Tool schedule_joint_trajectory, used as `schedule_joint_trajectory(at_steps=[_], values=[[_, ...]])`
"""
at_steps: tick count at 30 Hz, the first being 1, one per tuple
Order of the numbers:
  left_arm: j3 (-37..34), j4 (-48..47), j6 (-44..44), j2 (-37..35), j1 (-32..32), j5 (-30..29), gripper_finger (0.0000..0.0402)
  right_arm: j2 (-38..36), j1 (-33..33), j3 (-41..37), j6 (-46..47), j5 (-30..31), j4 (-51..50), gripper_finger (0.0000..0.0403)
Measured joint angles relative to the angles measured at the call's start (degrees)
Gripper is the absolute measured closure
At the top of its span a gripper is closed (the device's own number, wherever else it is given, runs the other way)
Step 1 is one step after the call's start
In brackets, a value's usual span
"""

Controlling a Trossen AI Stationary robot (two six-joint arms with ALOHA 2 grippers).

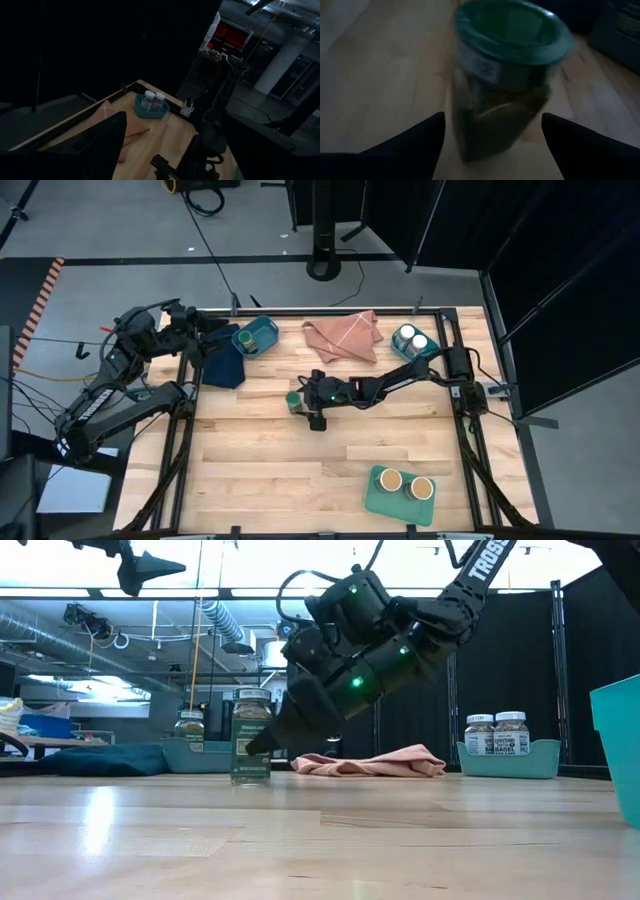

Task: Sort spices by type
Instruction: Put the green seasoning bottle into the blue bin

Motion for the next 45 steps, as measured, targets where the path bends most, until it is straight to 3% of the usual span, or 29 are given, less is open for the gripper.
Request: schedule_joint_trajectory(at_steps=[27, 32, 39, 45], values=[[0.00, 0.02, 0.61, -0.01, 0.00, -0.02, 0.0068, -0.04, -2.16, 0.00, -2.69, -1.57, 2.56, 0.0098], [0.00, 0.02, 0.61, 0.00, 0.00, -0.04, 0.0068, -0.04, -2.16, 0.00, -2.64, -2.22, 2.56, 0.0125], [0.00, 0.02, 0.59, 0.00, 0.00, -0.04, 0.0068, -0.07, -2.10, 0.00, -2.45, -2.97, 2.75, 0.0199], [0.00, 0.02, 0.59, 0.00, 0.00, -0.04, 0.0068, -0.09, -2.04, 0.00, -0.11, -2.78, 2.65, 0.0201]])
